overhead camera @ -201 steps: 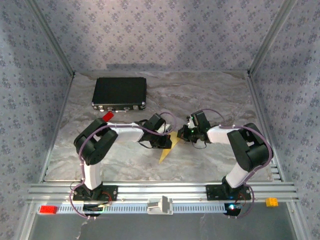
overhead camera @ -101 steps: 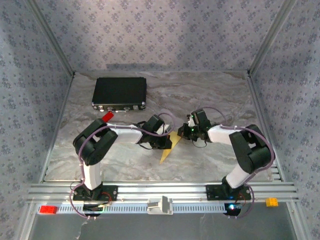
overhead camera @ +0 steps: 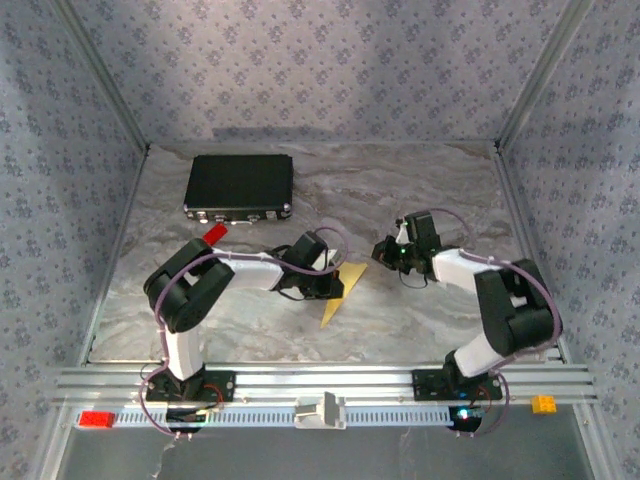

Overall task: Fold a paper plane with a square sheet of paper (pick it up from the middle)
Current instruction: Fold the wing for the fifth time at the center of the table.

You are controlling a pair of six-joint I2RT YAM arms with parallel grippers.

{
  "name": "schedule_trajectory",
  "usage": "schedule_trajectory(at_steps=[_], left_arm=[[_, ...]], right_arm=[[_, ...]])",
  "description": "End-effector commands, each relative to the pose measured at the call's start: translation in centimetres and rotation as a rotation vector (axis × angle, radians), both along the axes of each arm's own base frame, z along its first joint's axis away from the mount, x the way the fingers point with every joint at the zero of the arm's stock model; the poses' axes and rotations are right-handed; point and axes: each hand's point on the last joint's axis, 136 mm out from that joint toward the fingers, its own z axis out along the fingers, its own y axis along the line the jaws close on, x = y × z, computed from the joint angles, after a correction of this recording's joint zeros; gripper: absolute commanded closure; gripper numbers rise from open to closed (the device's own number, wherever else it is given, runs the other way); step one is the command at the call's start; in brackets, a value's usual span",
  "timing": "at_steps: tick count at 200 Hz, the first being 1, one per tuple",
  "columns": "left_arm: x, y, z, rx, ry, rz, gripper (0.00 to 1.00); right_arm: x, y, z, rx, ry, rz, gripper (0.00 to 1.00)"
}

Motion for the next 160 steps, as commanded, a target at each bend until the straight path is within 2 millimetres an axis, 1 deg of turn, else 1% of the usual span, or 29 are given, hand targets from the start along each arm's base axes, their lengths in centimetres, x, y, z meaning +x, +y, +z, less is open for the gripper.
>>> schedule_trajectory(at_steps=[1,19,52,64,78,92,105,128,138,145,160], left_arm=[[-0.3,1.5,-0.8,0.084,-0.014,0.046,1.0],[0.4,1.1,0.8,0.072,-0.064,0.064,1.0],[1.5,0.3,4.0,0.036,-0.157,0.089,0.95],[1.8,0.3,5.1,0.028,-0.187,0.101,0.92],[2.0,0.7,5.9,0.034,-0.213,0.113,0.9],[2.1,1.4,6.1,0.054,-0.231,0.122,0.87],[2.0,2.1,5.8,0.072,-0.231,0.128,0.85],[1.8,3.4,5.1,0.083,-0.209,0.148,0.83],[1.6,4.1,4.8,0.08,-0.195,0.157,0.8],[1.4,4.4,4.6,0.071,-0.183,0.156,0.78],[1.0,4.8,4.3,0.056,-0.155,0.157,0.78]], right_arm=[[-2.3,0.1,0.9,-0.015,0.0,-0.01,0.92],[-4.2,0.5,1.0,-0.018,0.012,0.002,0.91],[-7.3,0.8,0.6,-0.036,0.039,0.011,0.87],[-8.2,0.7,0.3,-0.04,0.058,0.016,0.86],[-9.0,0.7,0.1,-0.039,0.068,0.018,0.85],[-9.6,0.7,0.0,-0.035,0.069,0.014,0.82],[-9.9,0.7,-0.1,-0.029,0.07,0.007,0.8],[-10.1,1.4,0.1,-0.004,0.058,0.014,0.78],[-10.1,1.7,0.2,0.001,0.053,0.019,0.77],[-10.0,2.0,0.2,0.001,0.053,0.023,0.77],[-9.9,2.6,0.1,-0.001,0.055,0.037,0.77]])
